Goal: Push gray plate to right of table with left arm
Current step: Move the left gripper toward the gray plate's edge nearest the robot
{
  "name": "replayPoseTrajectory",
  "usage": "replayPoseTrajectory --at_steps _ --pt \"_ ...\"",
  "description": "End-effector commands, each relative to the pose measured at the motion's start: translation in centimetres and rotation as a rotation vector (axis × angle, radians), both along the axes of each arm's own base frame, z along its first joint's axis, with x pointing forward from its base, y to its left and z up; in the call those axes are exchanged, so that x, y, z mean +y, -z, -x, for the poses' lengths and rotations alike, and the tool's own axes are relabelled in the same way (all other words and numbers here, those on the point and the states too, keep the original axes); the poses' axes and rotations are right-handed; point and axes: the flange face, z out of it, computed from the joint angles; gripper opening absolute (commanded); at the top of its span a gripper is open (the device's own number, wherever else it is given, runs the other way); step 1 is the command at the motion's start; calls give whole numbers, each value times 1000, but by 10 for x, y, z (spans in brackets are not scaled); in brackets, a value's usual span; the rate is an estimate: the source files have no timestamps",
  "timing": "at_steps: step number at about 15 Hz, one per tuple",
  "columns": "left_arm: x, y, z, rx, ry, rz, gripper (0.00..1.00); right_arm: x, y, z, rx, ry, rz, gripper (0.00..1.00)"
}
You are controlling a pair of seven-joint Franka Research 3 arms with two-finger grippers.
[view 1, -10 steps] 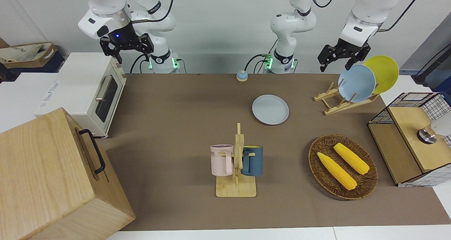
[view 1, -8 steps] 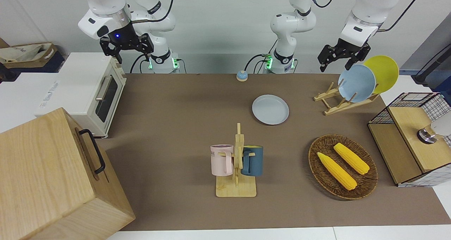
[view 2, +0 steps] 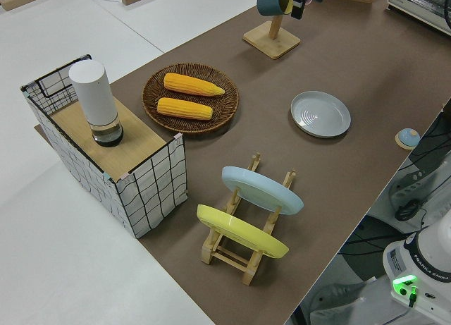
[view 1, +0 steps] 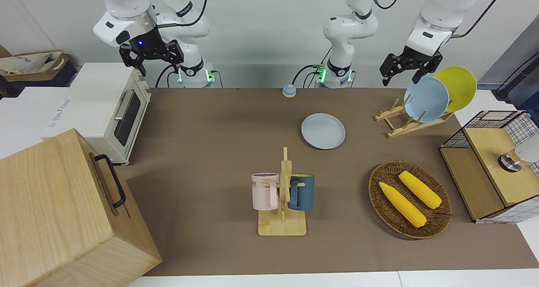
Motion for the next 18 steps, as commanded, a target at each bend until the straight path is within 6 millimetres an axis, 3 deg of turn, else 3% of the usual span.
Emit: replayPoseTrajectory --at_steps 1,5,11,15,18 --pt "-1 2 5 15 -19 7 1000 -1 -4 3 4 15 -1 983" --pt "-3 29 19 37 -23 1 1000 -1 -4 3 4 14 -2 983" --pt "-15 112 77 -49 -64 -9 1000 -1 -4 3 4 15 -1 983" --pt "-23 172 90 -70 -99 -6 998 -2 -4 3 4 17 -1 983" --pt "-37 231 105 -113 -127 0 995 -1 -4 3 4 15 -1 983"
